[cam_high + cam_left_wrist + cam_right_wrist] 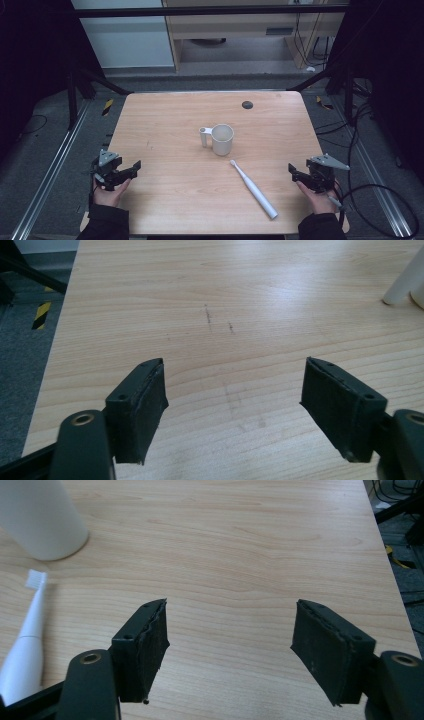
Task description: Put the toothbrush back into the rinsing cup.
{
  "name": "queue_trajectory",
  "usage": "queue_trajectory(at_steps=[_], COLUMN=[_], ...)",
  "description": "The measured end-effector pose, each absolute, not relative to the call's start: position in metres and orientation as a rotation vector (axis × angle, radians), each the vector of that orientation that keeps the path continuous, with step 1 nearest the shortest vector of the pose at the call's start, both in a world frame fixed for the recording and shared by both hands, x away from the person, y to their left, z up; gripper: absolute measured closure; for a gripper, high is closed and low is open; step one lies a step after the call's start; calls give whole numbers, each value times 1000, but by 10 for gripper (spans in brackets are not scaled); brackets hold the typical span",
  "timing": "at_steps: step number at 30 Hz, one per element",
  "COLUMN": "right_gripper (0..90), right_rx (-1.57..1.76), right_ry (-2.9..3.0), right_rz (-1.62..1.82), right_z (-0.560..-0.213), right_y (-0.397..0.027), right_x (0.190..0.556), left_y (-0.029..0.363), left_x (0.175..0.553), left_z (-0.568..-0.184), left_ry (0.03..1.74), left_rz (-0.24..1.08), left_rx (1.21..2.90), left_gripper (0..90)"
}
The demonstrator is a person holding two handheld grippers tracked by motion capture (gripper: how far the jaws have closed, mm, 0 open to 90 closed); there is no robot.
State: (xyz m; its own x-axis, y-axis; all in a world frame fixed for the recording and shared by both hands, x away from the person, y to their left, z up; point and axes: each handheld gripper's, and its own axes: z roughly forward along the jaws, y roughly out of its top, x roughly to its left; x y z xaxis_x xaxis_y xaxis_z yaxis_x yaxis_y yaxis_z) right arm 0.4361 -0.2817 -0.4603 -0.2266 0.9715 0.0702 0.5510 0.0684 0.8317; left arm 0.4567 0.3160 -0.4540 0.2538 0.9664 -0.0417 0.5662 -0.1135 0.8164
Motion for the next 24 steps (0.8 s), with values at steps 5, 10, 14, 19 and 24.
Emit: queue_trajectory(at_steps=[5,10,14,19,24], right_gripper=[328,352,366,374,383], right_rx=[1476,1441,1415,1414,1399], right_ry=[1876,1909,1925,1963,2033], right_rz=[1053,1078,1096,1090,1059], right_z=[-455,-445,-432,-427,-423], right_y=[-274,-264,-254,-246,-231], right_x=[433,430,427,429,432], left_y=[318,314,310,310,311], left_x=[454,453,455,456,455], left_z=[-453,-454,-458,-459,-459], left_ry=[1410,1396,1395,1398,1400], left_rz=[652,679,676,676,685], left_rx=[1786,1821,1850,1860,1858], left_gripper=[283,302,312,315,325])
